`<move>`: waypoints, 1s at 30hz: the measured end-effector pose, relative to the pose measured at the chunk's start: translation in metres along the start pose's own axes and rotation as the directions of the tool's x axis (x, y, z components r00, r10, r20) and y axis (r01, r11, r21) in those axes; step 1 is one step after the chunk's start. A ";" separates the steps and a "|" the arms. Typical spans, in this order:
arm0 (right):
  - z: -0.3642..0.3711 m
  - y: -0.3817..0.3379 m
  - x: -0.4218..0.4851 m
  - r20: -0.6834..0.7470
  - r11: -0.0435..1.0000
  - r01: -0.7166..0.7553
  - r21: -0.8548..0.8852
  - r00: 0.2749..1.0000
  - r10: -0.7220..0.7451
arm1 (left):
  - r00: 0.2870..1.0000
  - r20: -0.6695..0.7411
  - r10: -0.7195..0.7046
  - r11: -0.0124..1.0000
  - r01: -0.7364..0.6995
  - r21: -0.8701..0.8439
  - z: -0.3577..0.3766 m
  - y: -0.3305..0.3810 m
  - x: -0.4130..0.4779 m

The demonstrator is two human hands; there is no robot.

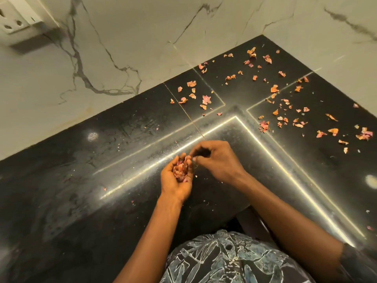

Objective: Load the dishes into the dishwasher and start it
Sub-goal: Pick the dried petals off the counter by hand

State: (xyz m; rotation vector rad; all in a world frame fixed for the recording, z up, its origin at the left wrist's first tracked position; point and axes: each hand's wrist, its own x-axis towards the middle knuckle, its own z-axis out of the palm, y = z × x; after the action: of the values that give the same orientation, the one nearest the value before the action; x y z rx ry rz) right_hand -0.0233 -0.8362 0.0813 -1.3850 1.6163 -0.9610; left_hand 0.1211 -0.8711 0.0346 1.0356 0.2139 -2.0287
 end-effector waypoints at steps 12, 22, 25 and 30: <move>-0.156 0.152 0.033 -0.502 0.732 -0.454 -0.507 0.846 0.177 | 0.995 0.001 -0.105 0.988 0.104 0.114 0.028 -0.034 0.011; -0.124 0.141 -0.003 -0.445 0.822 -0.301 -0.484 0.893 0.066 | 0.986 0.030 -0.163 0.958 0.151 0.244 0.060 -0.063 0.019; -0.113 0.122 -0.024 -0.533 0.940 -0.295 -0.170 0.830 0.164 | 0.984 0.006 -0.178 0.946 0.170 0.277 0.059 -0.072 0.022; -0.075 0.062 -0.049 -0.402 0.980 -0.196 0.037 0.895 0.194 | 0.970 0.003 -0.241 0.896 0.222 0.384 0.055 -0.094 0.025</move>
State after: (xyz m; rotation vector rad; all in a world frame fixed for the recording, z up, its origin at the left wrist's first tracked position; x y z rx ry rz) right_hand -0.1117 -0.7765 0.0598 -1.0419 2.0204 -1.1756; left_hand 0.0105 -0.8521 0.0326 1.2411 -0.0977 -2.3724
